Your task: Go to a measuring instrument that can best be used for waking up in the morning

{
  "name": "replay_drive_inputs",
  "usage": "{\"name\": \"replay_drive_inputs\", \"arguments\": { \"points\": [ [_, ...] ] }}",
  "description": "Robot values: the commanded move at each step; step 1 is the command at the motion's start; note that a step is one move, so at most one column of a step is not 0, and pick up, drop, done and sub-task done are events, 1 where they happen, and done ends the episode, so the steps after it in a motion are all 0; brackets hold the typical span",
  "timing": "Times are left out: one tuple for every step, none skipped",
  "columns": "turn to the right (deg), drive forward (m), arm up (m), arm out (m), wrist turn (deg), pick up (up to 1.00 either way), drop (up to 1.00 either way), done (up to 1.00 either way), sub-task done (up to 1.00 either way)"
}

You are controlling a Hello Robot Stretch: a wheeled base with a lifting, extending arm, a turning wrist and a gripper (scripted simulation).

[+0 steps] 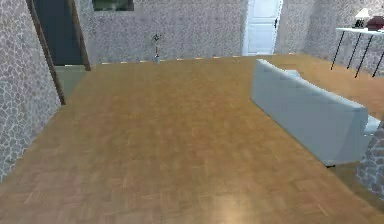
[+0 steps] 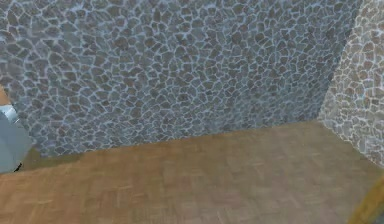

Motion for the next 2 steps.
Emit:
{"name": "replay_drive_inputs", "arguments": {
  "points": [
    [-24.0,0.0,0.0,0.0,0.0,0.0,0.0,0.0,0.0],
    [0.0,1.0,0.0,0.0,0.0,0.0,0.0,0.0,0.0]
  ]
}}
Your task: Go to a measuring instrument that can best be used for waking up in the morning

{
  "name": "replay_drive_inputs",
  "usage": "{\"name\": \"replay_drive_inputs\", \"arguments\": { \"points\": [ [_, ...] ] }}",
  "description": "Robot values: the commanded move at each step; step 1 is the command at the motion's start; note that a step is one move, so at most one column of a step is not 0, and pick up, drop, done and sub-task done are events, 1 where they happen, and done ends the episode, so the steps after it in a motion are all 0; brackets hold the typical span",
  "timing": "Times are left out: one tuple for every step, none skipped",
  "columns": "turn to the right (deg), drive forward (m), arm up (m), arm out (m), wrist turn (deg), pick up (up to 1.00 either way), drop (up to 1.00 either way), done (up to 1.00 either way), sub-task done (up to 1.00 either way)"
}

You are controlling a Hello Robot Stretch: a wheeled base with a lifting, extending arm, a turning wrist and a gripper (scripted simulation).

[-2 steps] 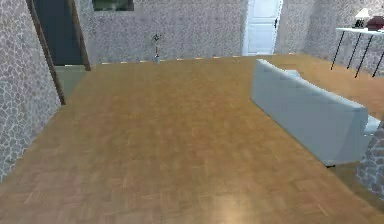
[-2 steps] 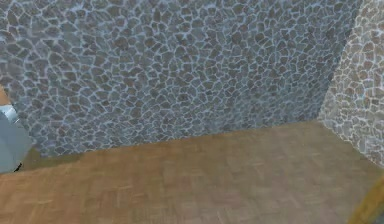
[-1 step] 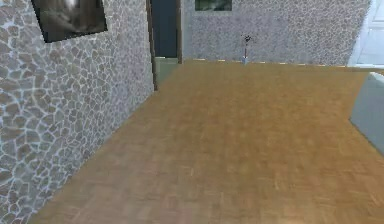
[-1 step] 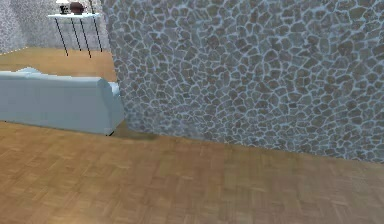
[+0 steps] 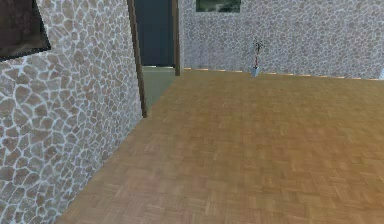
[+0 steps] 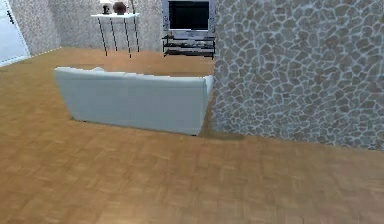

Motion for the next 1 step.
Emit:
{"name": "replay_drive_inputs", "arguments": {
  "points": [
    [-3.0,0.0,0.0,0.0,0.0,0.0,0.0,0.0,0.0]
  ]
}}
